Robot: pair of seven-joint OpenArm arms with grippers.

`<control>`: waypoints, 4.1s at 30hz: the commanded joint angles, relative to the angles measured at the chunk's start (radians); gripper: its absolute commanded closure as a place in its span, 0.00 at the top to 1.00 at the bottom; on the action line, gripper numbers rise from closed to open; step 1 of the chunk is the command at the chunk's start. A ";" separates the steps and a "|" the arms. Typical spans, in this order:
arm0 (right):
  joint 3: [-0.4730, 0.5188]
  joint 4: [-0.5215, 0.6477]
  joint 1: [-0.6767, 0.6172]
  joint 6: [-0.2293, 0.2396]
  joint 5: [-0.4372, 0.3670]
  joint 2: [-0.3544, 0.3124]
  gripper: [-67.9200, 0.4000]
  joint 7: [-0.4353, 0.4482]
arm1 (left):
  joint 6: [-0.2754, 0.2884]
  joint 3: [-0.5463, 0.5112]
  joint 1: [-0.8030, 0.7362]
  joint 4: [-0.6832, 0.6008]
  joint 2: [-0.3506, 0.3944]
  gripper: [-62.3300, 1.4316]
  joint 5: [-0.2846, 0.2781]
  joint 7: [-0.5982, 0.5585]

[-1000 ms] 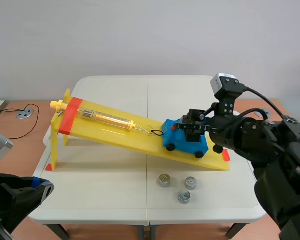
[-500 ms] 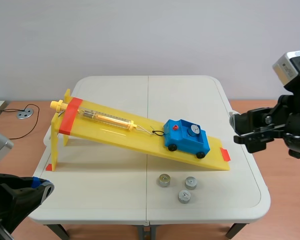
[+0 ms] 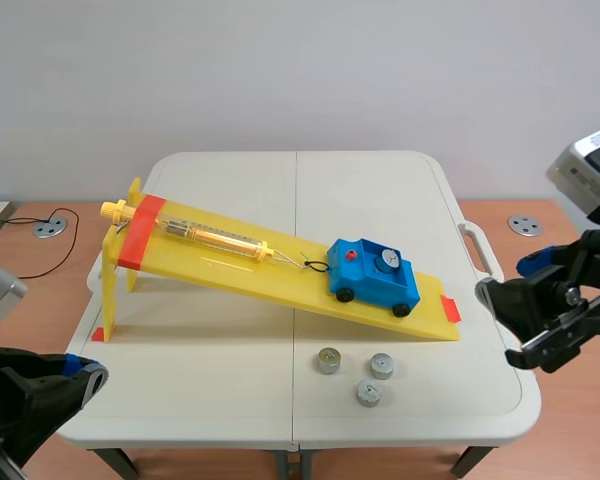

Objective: Place the four metal weights on the blue cart on the ramp.

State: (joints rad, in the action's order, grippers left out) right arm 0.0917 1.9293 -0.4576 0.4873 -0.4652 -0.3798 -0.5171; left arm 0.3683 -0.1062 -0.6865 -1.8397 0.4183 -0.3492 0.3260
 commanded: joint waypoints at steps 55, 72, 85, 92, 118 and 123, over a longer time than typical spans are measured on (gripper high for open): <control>-0.397 -0.377 0.256 -0.151 0.258 0.111 0.02 0.250 | 0.002 -0.018 0.011 -0.050 -0.005 0.07 -0.074 -0.089; -0.055 0.039 0.008 -0.049 -0.069 0.067 0.02 0.092 | 0.002 -0.018 0.011 -0.050 -0.005 0.07 -0.074 -0.089; 0.082 -0.009 0.161 -0.053 -0.197 0.151 0.02 0.100 | 0.002 -0.018 0.011 -0.050 -0.005 0.07 -0.074 -0.089; 0.077 -0.146 0.287 -0.053 -0.194 0.225 0.02 0.114 | 0.002 -0.018 0.011 -0.050 -0.005 0.07 -0.074 -0.089; -0.028 -0.478 0.544 -0.047 -0.116 0.364 0.02 0.176 | 0.002 -0.018 0.011 -0.050 -0.005 0.07 -0.074 -0.089; -0.038 -0.528 0.549 -0.049 -0.104 0.364 0.02 0.195 | 0.002 -0.018 0.011 -0.050 -0.005 0.07 -0.074 -0.089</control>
State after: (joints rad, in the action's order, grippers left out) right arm 0.0631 1.3437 -0.0063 0.4076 -0.5117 -0.0216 -0.4923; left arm 0.3683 -0.1062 -0.6865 -1.8397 0.4183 -0.3492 0.3260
